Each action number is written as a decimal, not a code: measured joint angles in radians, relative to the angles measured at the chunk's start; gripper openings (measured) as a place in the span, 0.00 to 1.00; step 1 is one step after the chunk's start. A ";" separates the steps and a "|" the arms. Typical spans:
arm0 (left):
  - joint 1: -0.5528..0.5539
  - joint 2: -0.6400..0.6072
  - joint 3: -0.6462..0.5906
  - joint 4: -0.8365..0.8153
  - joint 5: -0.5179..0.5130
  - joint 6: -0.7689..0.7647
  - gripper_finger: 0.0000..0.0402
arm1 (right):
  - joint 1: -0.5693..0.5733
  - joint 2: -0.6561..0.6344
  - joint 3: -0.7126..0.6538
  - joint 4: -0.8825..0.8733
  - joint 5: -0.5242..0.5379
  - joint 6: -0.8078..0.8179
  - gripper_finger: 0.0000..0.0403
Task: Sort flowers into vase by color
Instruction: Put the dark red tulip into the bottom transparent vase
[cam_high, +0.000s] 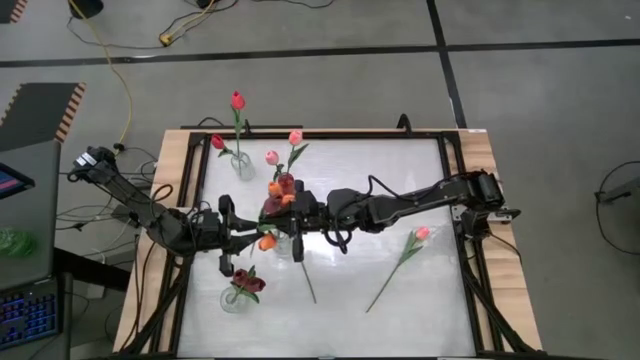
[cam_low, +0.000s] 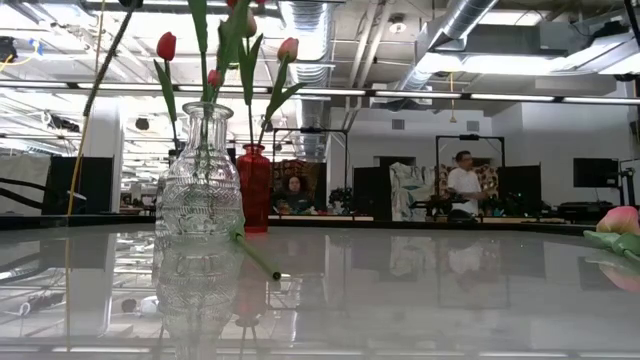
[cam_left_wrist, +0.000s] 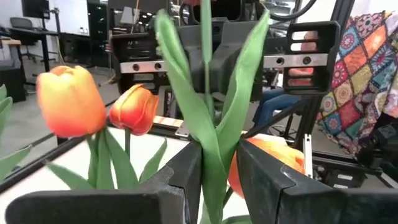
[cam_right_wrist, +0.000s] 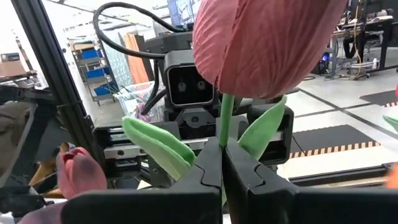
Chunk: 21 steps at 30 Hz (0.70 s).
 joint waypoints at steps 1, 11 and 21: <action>0.000 0.000 0.000 -0.002 0.000 -0.001 0.21 | 0.000 0.001 0.000 0.003 -0.001 0.001 0.06; 0.000 0.000 0.000 -0.003 -0.004 0.025 0.21 | -0.004 0.001 0.000 0.006 -0.002 0.002 0.06; 0.000 0.000 0.000 -0.002 -0.005 0.028 0.02 | -0.004 0.001 0.000 0.007 -0.005 0.000 0.09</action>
